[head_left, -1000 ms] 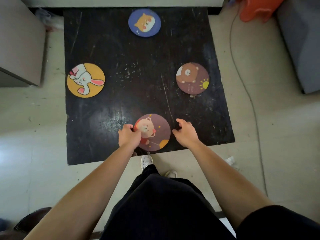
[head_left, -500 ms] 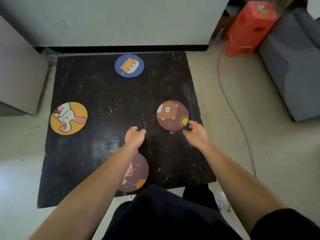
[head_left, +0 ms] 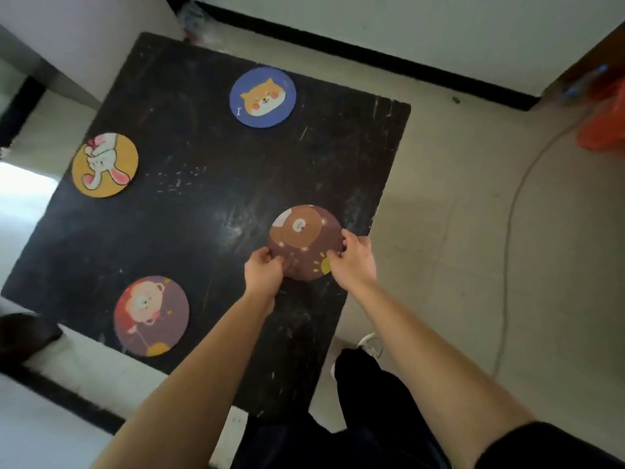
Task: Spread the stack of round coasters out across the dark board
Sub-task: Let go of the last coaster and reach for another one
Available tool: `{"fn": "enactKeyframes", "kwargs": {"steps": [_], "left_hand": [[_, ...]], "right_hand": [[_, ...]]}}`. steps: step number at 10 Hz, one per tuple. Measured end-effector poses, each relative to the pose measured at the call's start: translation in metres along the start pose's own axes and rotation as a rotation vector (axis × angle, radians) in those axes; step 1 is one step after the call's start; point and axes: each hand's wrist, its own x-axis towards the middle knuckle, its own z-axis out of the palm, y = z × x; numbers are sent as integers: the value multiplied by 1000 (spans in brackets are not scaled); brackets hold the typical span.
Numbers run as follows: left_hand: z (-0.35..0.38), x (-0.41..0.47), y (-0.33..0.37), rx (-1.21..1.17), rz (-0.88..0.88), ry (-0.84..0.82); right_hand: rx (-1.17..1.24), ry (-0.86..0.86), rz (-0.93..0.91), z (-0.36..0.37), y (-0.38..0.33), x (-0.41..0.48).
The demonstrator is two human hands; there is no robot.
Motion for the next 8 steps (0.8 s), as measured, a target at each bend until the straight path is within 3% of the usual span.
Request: {"fn": "enactKeyframes", "kwargs": {"steps": [2, 4, 6, 8], "left_hand": [[31, -17, -9, -68, 12, -30], [39, -21, -21, 78, 146, 85], [37, -14, -28, 131, 188, 88], [32, -18, -19, 143, 162, -18]], "right_hand": [[-133, 14, -89, -34, 9, 28], [-224, 13, -207, -41, 24, 34], [-245, 10, -264, -35, 28, 35], [-434, -35, -288, -43, 19, 27]]}}
